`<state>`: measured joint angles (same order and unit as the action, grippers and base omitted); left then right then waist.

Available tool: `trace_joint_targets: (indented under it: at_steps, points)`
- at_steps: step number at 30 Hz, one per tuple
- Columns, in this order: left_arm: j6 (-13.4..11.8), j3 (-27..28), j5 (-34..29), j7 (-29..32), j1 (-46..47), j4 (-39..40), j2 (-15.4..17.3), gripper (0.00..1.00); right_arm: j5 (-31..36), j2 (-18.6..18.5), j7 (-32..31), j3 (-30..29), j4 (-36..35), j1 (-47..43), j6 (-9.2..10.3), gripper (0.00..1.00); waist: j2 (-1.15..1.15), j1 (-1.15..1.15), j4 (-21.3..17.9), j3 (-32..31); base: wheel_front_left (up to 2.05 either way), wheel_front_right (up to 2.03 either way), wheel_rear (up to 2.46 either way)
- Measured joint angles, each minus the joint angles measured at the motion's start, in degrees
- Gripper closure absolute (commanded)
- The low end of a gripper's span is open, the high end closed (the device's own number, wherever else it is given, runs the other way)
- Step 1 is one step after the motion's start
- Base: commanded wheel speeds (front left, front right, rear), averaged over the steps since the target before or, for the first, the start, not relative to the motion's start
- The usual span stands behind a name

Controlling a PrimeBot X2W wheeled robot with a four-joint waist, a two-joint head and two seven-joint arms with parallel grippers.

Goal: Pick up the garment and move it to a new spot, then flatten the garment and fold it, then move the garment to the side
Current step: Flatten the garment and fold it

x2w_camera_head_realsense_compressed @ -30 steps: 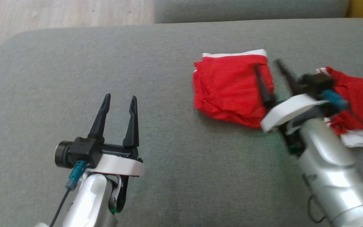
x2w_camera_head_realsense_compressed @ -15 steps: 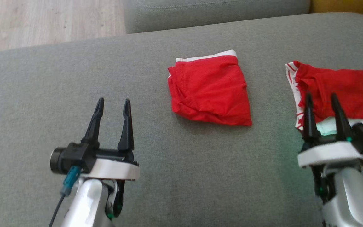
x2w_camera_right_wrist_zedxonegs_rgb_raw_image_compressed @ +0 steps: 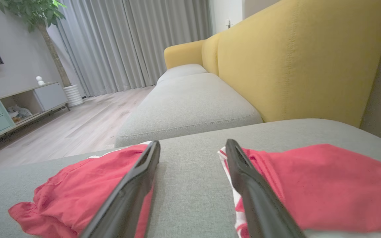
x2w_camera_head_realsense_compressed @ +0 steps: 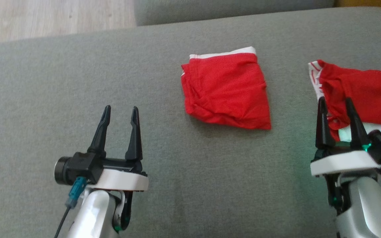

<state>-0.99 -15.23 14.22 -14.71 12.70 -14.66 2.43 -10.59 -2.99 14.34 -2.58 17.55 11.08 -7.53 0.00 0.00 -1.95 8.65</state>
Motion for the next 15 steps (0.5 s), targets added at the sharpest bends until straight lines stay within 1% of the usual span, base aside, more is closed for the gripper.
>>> trace_joint_targets:
  at_steps: [1, 2, 8, 10, 15]
  points:
    - [0.0, -0.21, 0.0, 0.0, 0.08, 0.0, 0.0, 0.0, 0.03, 0.0, -0.15, 0.14, 0.0, 0.55, 0.0, 0.6, 0.0, 0.0, 0.29, 0.48, 0.0, 0.0, 0.0]
    - [0.0, -0.43, -0.01, 0.0, 0.25, 0.0, 0.0, 0.0, 0.29, 0.0, -0.25, 0.33, 0.04, 1.29, 0.0, 1.0, 0.0, 0.0, 0.6, 1.0, 0.0, 0.0, 0.0]
    - [0.0, -1.45, -0.08, 0.0, 2.99, 0.0, -0.01, 0.0, 3.41, -0.01, -3.16, 1.15, 2.05, 8.23, 0.0, 1.0, 0.0, 0.01, 3.26, 4.42, 0.0, 0.0, 0.0]
    - [0.0, -1.66, -0.08, 0.01, 3.81, 0.0, -0.01, 0.0, 4.68, -0.08, -4.43, 1.66, 3.85, 10.92, 0.0, 1.0, 0.0, 0.02, 4.37, 5.64, 0.0, 0.0, 0.0]
    - [-0.01, -2.81, 0.01, 0.0, 4.9, 0.0, -0.02, 0.0, 5.11, -0.57, -6.76, 2.5, 10.45, 17.79, 0.0, 1.0, 0.0, 0.02, 7.4, 8.33, 0.0, 0.0, 0.0]
